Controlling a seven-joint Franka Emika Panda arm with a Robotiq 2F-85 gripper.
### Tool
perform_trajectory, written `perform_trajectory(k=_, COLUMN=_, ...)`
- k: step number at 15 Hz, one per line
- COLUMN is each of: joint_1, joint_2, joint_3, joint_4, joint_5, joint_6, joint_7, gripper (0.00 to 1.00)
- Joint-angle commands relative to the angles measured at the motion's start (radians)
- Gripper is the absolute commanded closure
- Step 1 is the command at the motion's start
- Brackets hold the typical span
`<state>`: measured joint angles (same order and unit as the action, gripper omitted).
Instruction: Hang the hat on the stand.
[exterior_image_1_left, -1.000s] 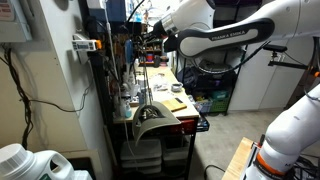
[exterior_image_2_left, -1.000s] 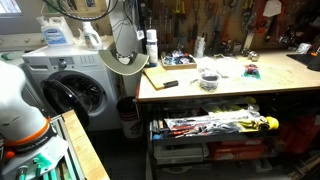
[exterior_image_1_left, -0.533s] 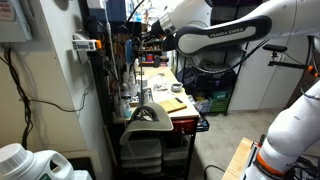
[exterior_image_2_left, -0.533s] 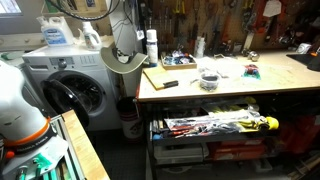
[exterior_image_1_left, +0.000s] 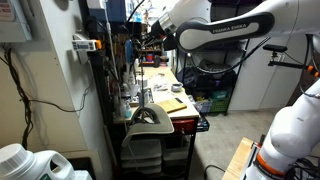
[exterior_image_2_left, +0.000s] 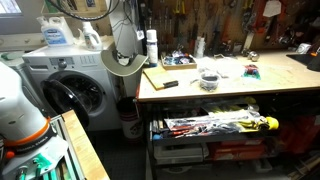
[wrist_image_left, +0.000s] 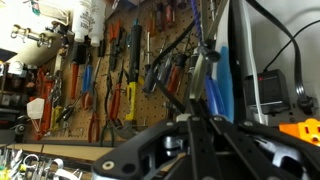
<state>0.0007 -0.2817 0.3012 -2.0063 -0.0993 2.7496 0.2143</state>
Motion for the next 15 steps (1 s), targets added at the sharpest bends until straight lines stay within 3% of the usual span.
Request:
perform_trajectory(k=1, joint_1=0.035, joint_2=-0.004, joint_3=-0.034, joint_4=0.020, joint_5=-0.004, joint_6=-0.066, joint_7=-0.008, gripper=0.99)
perform_trajectory(k=2, joint_1=0.039, joint_2=-0.003, joint_3=-0.038, joint_4=0.024, joint_5=-0.003, joint_6=-0.078, joint_7=-0.009, gripper=0.99)
perform_trajectory(k=3, joint_1=0.042, joint_2=-0.002, joint_3=-0.041, joint_4=0.028, joint_5=-0.003, joint_6=-0.090, joint_7=-0.009, gripper=0.75)
perform_trajectory(k=6, joint_1=0.052, joint_2=-0.005, joint_3=-0.047, joint_4=0.042, joint_5=0.005, joint_6=-0.121, joint_7=-0.006, gripper=0.58)
perform_trajectory(k=13, joint_1=0.078, joint_2=-0.030, joint_3=-0.045, joint_4=0.090, joint_5=0.008, joint_6=-0.299, joint_7=0.003, gripper=0.05)
perform_trajectory(k=15, joint_1=0.088, joint_2=-0.041, joint_3=-0.045, joint_4=0.103, joint_5=0.010, joint_6=-0.380, joint_7=0.000, gripper=0.00)
